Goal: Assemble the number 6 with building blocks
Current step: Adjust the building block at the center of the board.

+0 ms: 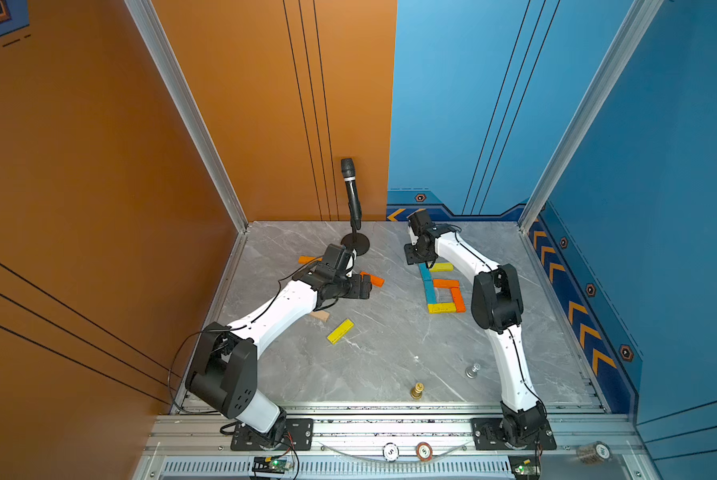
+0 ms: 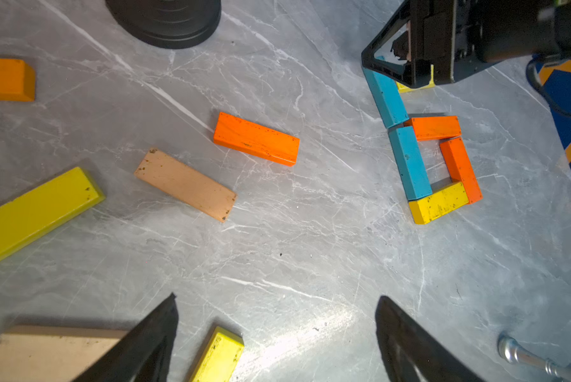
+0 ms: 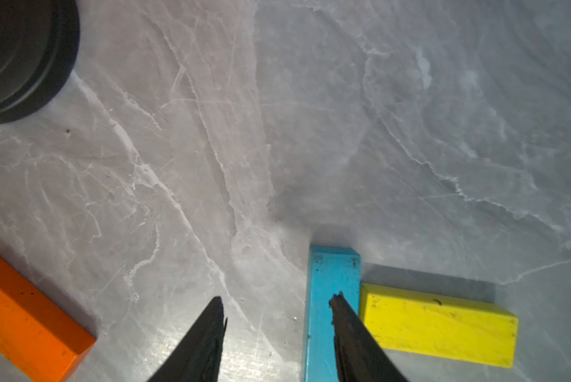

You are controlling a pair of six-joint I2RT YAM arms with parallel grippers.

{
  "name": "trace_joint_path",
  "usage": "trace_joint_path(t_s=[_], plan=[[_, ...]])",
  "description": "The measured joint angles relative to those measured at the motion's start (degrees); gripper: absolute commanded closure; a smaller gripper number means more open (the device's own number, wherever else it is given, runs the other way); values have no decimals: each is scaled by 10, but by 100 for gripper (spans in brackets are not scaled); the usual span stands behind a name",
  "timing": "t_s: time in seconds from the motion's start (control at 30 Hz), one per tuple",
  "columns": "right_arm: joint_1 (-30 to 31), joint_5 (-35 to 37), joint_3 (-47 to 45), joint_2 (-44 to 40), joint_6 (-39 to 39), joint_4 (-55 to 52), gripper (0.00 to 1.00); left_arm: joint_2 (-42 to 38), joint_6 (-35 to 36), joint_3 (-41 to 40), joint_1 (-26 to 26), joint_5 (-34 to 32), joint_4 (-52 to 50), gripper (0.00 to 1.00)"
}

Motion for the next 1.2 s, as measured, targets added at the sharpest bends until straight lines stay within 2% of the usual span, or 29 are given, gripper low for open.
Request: trace_joint_path(t_s=[0.43, 1.2], plan=[[25, -5, 34, 33, 47, -3, 54, -2, -10, -9, 8, 0, 0, 7], [22, 40, 35, 60, 80, -16, 48, -7, -19, -15, 8, 0, 0, 7]])
